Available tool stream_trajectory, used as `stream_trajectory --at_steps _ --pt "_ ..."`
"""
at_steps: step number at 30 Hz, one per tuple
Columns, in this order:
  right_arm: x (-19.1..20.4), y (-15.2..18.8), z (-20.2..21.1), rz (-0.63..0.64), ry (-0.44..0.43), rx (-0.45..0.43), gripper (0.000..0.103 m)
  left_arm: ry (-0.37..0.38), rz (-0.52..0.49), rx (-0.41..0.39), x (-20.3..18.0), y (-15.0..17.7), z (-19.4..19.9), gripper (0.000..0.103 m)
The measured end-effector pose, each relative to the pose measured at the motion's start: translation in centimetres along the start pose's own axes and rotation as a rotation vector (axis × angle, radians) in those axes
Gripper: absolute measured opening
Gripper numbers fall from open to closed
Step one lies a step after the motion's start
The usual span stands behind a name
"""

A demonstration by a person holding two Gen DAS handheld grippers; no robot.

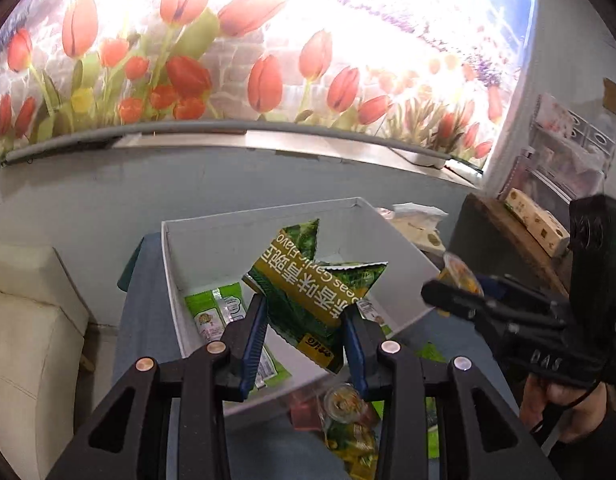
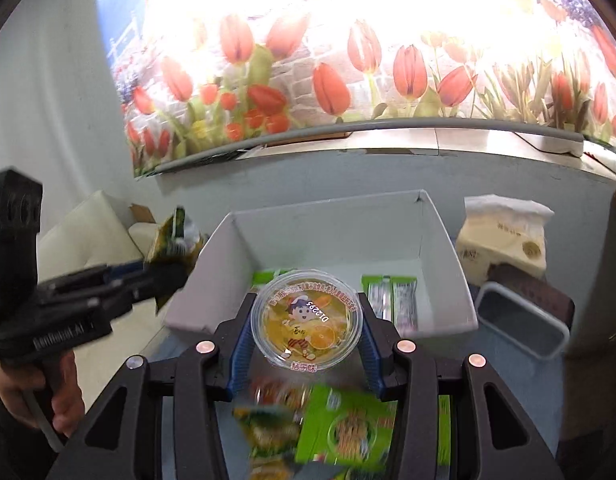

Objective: Organize snacks
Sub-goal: 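Lower the seaweed packet and jelly cup into the white box, opening both grippers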

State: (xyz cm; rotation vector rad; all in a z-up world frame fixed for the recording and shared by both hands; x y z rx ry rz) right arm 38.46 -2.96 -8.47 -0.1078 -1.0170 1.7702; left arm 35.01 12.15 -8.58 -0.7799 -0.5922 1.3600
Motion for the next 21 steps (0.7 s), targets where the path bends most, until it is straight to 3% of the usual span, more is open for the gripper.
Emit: stream_trajectory --at_steps 5,8,9,11,12,15,19,21 --pt "-2.6 -2.0 -3.8 -0.043 0.064 0.044 0.05 -0.043 -0.005 0.058 2.0 0.3 -2.9 0.041" --pt "-3.9 -1.7 -5.3 -0.077 0.101 0.084 0.054 -0.073 -0.024 0.092 2.5 0.8 -4.1 0.047" --pt "-4.1 -1.7 -5.4 -0.073 0.108 0.088 0.059 -0.093 -0.021 0.1 2.8 1.1 -4.3 0.055" --pt "-4.6 -1.8 -5.5 -0.066 0.119 0.078 0.095 -0.118 -0.013 0.093 3.3 1.4 -4.2 0.079" --pt "-4.8 -2.0 -5.2 -0.066 0.128 0.062 0.097 -0.128 -0.002 0.087 3.5 1.6 -4.0 0.102" --pt "-5.4 -2.4 -4.5 -0.056 0.157 0.046 0.1 -0.146 0.001 0.056 3.6 1.9 -3.4 0.103" --pt "-5.6 -3.0 -3.0 -0.058 0.157 0.007 0.103 -0.075 0.039 0.13 3.0 2.9 -4.0 0.103" --pt "-5.7 -3.1 -2.3 -0.066 0.15 -0.008 0.103 -0.093 0.042 0.148 2.9 3.0 -4.1 0.103"
Point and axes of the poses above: each gripper's, at about its wrist camera, not at the fingertips, and z roughly against the way its jaws point, x to its left, y to its underside, the point moved 9 cm from there along -z, roughly the way its jaws point, and after that the axes turned 12 degrees about -z, right-handed, at the moved point
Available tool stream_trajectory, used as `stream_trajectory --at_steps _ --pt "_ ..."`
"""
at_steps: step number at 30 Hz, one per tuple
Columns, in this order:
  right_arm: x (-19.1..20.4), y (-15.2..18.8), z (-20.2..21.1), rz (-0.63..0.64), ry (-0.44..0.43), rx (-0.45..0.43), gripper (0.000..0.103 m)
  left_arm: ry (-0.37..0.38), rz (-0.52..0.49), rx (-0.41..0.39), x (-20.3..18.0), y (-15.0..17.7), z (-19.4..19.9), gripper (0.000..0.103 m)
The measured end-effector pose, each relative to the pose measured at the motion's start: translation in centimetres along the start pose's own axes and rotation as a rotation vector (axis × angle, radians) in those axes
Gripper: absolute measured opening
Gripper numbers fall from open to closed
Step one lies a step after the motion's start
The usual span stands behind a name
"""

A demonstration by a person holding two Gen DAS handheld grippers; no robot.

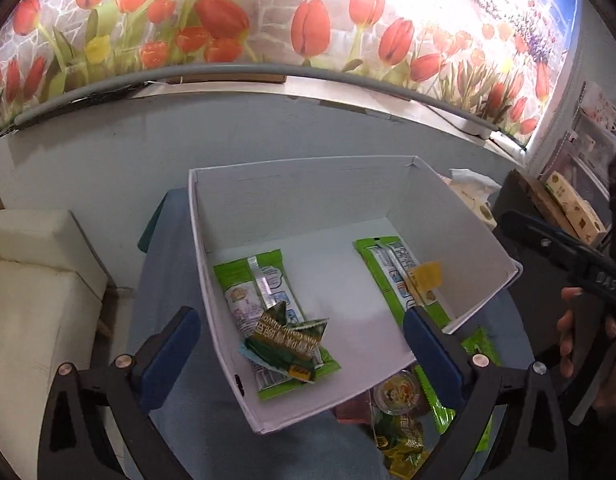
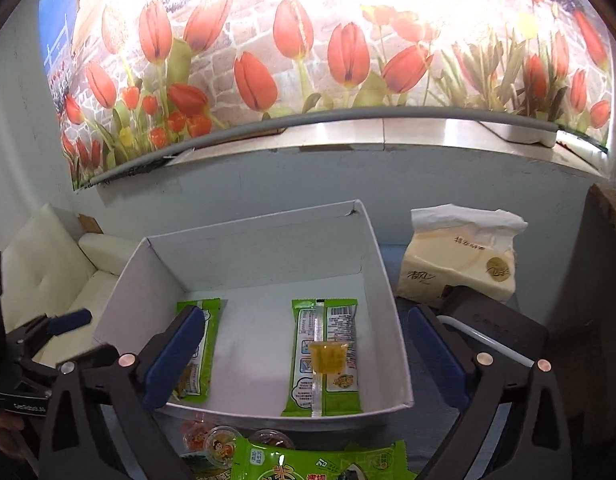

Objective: Organize snacks
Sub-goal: 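Lower the seaweed packet and jelly cup into the white box, opening both grippers, then grasp the large green seaweed packet with the right gripper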

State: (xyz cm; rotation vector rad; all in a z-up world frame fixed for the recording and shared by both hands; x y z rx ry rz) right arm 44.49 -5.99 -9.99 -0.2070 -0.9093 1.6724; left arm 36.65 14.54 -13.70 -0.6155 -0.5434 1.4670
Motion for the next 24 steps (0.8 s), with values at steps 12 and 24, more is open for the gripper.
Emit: stream_trajectory --at_steps 12,24 --pt "-0.6 4.3 3.6 0.197 -0.016 0.003 0.103 -0.02 -0.069 -0.082 -2.3 -0.4 4.4 0.103" --pt "-2.0 15.2 1.5 0.701 -0.075 0.217 0.103 0.055 -0.133 -0.066 -7.5 6.6 7.5 0.103"
Point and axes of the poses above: each gripper's, at about its wrist camera, not at the fingertips, and z roughly against the way its jaws point, x to its left, y to its underside, the point moved 9 cm from there along -z, roughly the way its jaws point, and after that the axes turned 12 degrees about -z, right-handed, at the moved point
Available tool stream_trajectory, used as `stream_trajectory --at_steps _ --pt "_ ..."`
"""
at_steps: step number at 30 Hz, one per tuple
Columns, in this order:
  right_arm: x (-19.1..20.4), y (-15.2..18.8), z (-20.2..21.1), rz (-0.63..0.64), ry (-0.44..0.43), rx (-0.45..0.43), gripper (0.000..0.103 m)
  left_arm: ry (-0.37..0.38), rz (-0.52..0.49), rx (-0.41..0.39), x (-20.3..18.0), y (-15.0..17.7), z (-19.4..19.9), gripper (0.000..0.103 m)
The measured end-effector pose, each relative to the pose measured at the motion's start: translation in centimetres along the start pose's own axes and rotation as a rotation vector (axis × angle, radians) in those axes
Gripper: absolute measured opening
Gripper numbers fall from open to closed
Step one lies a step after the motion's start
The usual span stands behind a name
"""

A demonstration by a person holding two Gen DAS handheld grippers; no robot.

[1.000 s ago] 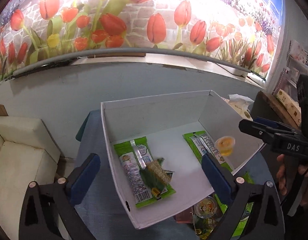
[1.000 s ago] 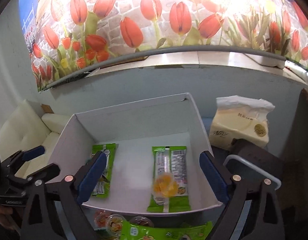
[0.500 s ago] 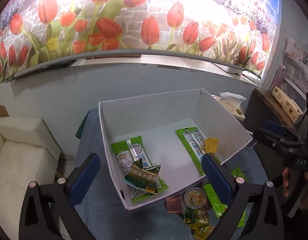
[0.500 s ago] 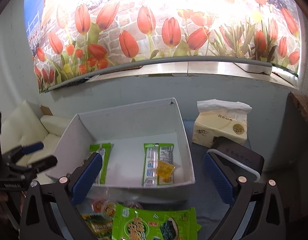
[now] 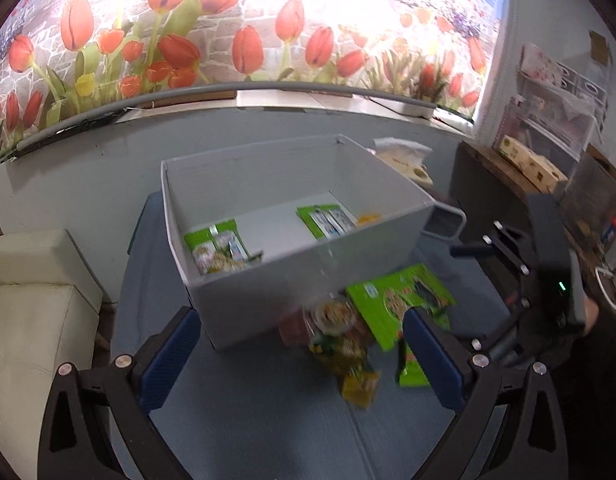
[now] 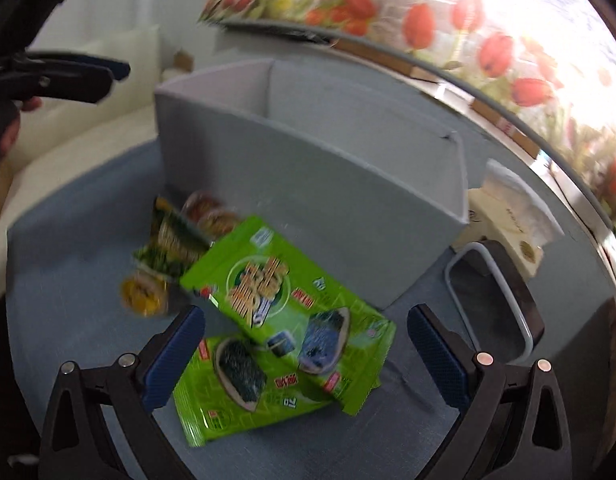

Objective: Organize snacks
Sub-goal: 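Grasp the large green seaweed packet with the right gripper, then hand the seaweed packet from the right gripper to the left gripper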

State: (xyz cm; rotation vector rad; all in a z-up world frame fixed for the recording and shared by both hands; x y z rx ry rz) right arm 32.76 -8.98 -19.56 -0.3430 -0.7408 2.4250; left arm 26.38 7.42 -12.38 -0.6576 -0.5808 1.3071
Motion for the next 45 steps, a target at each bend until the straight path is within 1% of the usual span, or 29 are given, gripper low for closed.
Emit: stream_trajectory --at_steps 2,3,4,8,11,13,15,18,20,22,24,25,27,29,31,33,37,40,42,45 --pt "0.5 -0.1 -0.6 0.043 -0.021 0.019 0.103 0.005 0.022 0.016 -1.0 1.9 0.9 0.103" --pt "0.7 -0.3 -1.0 0.066 -0.03 0.032 0.103 0.033 0.026 0.013 -1.8 2.9 1.4 0.103" --pt "0.9 -0.4 -1.4 0.098 -0.038 0.051 0.103 0.045 0.025 0.016 -2.3 3.6 1.8 0.103" --pt "1.8 -1.0 -3.2 0.235 -0.055 0.129 0.103 0.017 0.018 0.05 -3.8 7.5 3.1 0.103" --pt "2.1 -1.2 -4.6 0.325 -0.056 0.187 0.103 0.042 0.038 0.073 -4.9 10.1 4.0 0.103" --pt "1.9 -1.6 -5.5 0.358 -0.054 0.222 0.103 0.057 0.053 0.087 -5.5 11.4 4.3 0.103" --pt "1.8 -1.9 -6.0 0.373 -0.075 0.253 0.103 0.07 0.058 0.101 -5.9 12.2 4.5 0.103" --pt "2.0 -1.9 -6.9 0.404 -0.067 0.295 0.103 0.066 0.053 0.11 -6.3 12.9 4.9 0.103" --pt "2.2 -1.5 -7.3 0.396 -0.084 0.321 0.103 0.074 0.059 0.106 -6.4 12.8 5.0 0.103" --pt "2.2 -1.1 -7.5 0.362 -0.094 0.318 0.102 0.07 0.062 0.103 -6.5 12.8 5.0 0.103" --pt "1.7 -1.2 -7.4 0.301 -0.111 0.307 0.082 0.068 0.067 0.094 -6.4 12.5 5.0 0.103" --pt "1.2 -1.5 -7.3 0.269 -0.107 0.301 0.069 0.074 0.069 0.091 -6.5 12.4 5.0 0.103" --pt "0.5 -1.6 -7.0 0.272 -0.078 0.282 0.068 0.071 0.059 0.099 -6.7 12.4 4.9 0.103" --pt "0.7 -1.1 -6.6 0.277 -0.082 0.284 0.067 0.058 0.048 0.102 -6.8 12.4 4.7 0.103" --pt "0.4 -1.2 -6.2 0.25 -0.087 0.277 0.066 0.059 0.051 0.102 -6.8 12.3 4.5 0.103" --pt "0.3 -1.5 -5.3 0.214 -0.089 0.236 0.065 0.076 0.051 0.096 -7.1 12.0 4.4 0.103" --pt "0.5 -0.5 -3.0 0.183 -0.064 0.168 0.064 0.078 0.028 0.099 -7.9 11.3 3.5 0.103" --pt "0.5 0.4 -1.2 0.157 -0.039 0.146 0.064 0.094 0.002 0.103 -9.1 10.3 2.2 0.103" --pt "0.0 0.9 -0.1 0.116 -0.012 0.142 0.064 0.091 -0.02 0.104 -9.9 9.5 1.1 0.103" --pt "-1.1 2.5 1.7 0.006 0.051 0.136 0.064 0.097 -0.062 0.112 -11.5 7.9 -1.3 0.103"
Point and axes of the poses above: each gripper's, at about its wrist camera, not at the fingertips, and z roughly against the way its jaws point, x to its left, y to its underside, the point moved 9 cm from there along -z, roughly the way its jaws point, and after that the axes turned 12 degrees about -z, right-handed, at the moved point
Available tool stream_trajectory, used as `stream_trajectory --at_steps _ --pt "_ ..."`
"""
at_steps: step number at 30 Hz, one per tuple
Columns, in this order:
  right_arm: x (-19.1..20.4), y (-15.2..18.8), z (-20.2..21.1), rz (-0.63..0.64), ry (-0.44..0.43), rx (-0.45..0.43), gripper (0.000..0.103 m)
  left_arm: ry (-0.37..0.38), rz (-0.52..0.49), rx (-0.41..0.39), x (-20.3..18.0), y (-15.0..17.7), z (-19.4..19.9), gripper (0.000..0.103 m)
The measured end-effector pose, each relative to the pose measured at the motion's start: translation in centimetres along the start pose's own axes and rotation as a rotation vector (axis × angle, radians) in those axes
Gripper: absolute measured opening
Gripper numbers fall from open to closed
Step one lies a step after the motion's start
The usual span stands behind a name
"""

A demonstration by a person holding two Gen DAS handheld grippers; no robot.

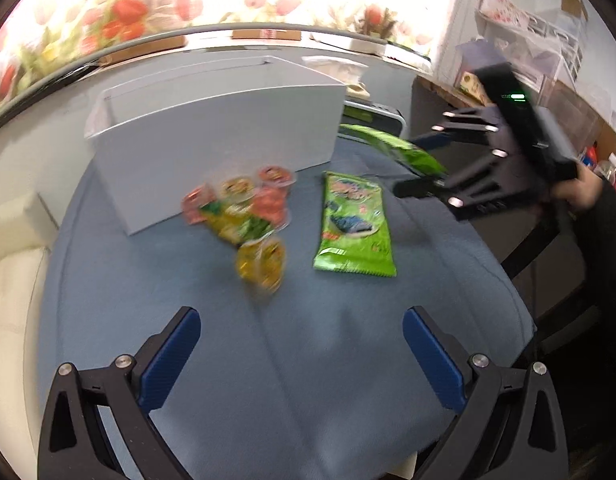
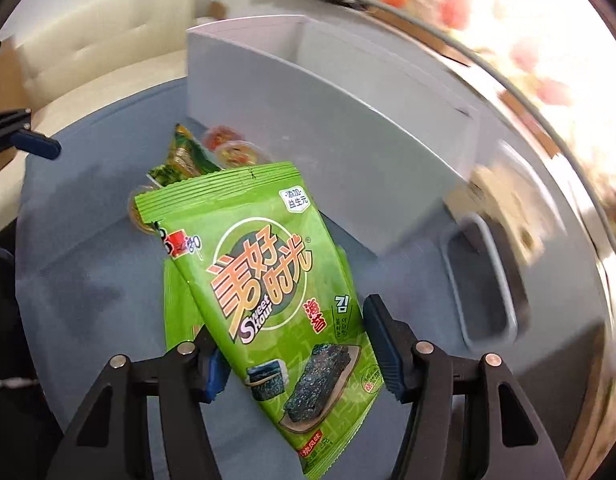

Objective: Organize snacks
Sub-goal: 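Hand the seaweed packet from the right gripper to the left gripper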

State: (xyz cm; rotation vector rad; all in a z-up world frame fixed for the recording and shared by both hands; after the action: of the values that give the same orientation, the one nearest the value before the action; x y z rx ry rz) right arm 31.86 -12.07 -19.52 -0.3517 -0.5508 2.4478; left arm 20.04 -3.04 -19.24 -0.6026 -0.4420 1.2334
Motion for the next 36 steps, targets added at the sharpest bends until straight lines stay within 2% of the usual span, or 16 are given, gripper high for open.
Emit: stream_trajectory --at_steps 5,8,11,15,17,18,20,21,24,29,34,35,36 --pt "-3.0 5.0 3.6 -0.223 0.036 -0.045 0.064 0.032 -0.061 0.013 -2.3 -3.6 -3.7 0.103" --pt "-3.4 7.7 4.9 -0.313 0.046 -0.055 0.064 0.049 -0.101 0.027 -3.6 -5.9 -6.5 0.103" --pt "-3.3 10.3 5.8 -0.371 0.057 -0.043 0.064 0.064 -0.091 0.063 -4.2 -7.4 -9.6 0.103" --pt "-3.2 13.0 6.2 -0.44 0.067 -0.022 0.064 0.016 -0.121 0.12 -4.2 -7.9 -13.7 0.103" --pt "-3.1 13.6 7.1 -0.45 0.064 -0.024 0.064 -0.013 -0.136 0.147 -3.9 -7.6 -15.0 0.098" --pt "-3.0 13.7 7.2 -0.452 0.064 -0.025 0.064 -0.013 -0.138 0.157 -3.8 -7.4 -15.5 0.092" --pt "-2.9 13.8 7.4 -0.458 0.058 -0.031 0.064 -0.014 -0.16 0.126 -4.1 -7.7 -15.4 0.082" --pt "-2.8 13.6 7.5 -0.462 0.05 -0.036 0.064 -0.017 -0.164 0.124 -4.1 -7.8 -15.2 0.072" --pt "-2.8 13.0 7.3 -0.471 0.044 -0.047 0.064 0.012 -0.153 0.136 -4.3 -7.9 -14.9 0.067" --pt "-2.0 12.3 7.3 -0.482 0.038 -0.067 0.064 0.043 -0.134 0.079 -4.2 -8.3 -11.6 0.066" --pt "-1.8 10.7 7.0 -0.491 0.037 -0.069 0.063 0.045 -0.076 -0.036 -3.0 -9.0 -4.8 0.066" --pt "-1.9 10.2 6.9 -0.494 0.033 -0.071 0.062 0.041 -0.045 -0.059 -2.1 -9.1 -3.2 0.066" --pt "-1.9 9.5 6.8 -0.499 0.022 -0.076 0.055 0.032 -0.018 -0.076 -1.3 -9.2 -1.8 0.066"
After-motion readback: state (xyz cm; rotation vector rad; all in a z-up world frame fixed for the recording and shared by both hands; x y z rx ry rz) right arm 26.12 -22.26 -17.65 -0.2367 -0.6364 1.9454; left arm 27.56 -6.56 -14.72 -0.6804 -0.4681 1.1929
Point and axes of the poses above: each gripper's, at about its wrist camera, not at the fingertips, and z roughly against the way its jaws point, x to its left, y to its underside, the point moved 9 cm from there along -z, roughly the way its jaws point, and after that the axes turned 12 degrees about -z, right-handed, at the moved point
